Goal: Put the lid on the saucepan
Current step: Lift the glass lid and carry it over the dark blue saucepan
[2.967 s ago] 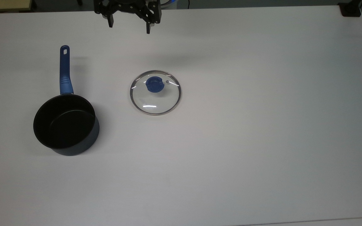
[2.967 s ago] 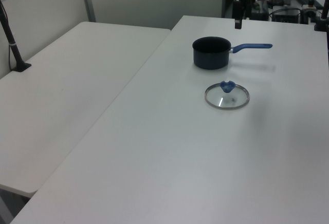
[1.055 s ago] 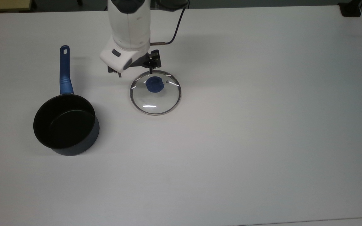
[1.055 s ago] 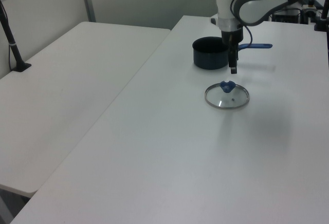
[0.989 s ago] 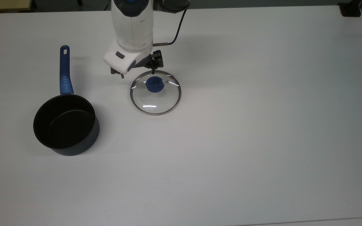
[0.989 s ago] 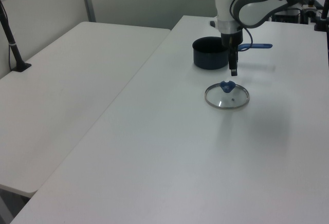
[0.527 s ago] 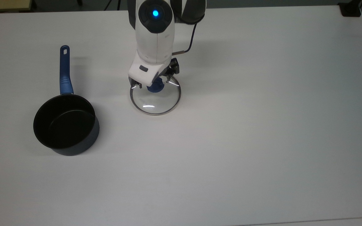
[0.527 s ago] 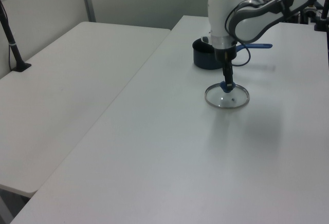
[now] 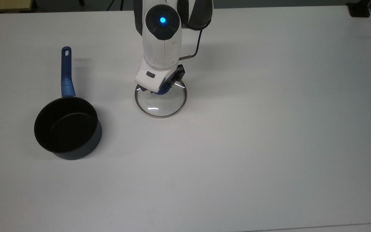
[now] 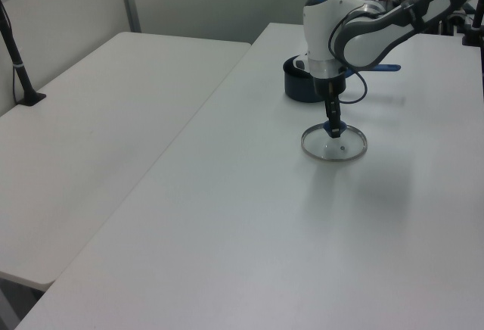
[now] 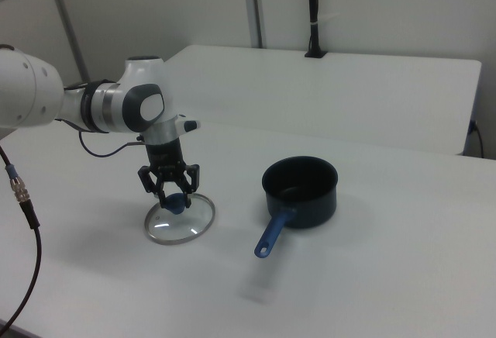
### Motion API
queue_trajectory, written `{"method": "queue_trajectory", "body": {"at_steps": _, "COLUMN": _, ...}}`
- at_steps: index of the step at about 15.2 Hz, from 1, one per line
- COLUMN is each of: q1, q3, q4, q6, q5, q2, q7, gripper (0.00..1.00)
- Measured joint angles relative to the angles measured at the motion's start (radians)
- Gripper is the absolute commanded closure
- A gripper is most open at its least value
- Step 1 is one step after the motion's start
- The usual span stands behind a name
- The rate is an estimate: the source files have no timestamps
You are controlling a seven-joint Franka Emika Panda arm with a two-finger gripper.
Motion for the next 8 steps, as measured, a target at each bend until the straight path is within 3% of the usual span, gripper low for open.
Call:
{"method": "queue_trajectory", "body": {"at_steps": 4, "q1": -0.001, "q3": 0.0, "q4": 0.013, "q6": 0.004, "q5": 0.0, "q2": 0.0, "q7": 0.0, "gripper": 0.55}}
{"method": "queue_trajectory", "body": {"at_steps": 8, "q1": -0.024, "q3": -0.009, "q4": 0.131, "q6": -0.073, "q5": 0.0, "q2": -0.005, "q7": 0.001, "gripper": 0.55}}
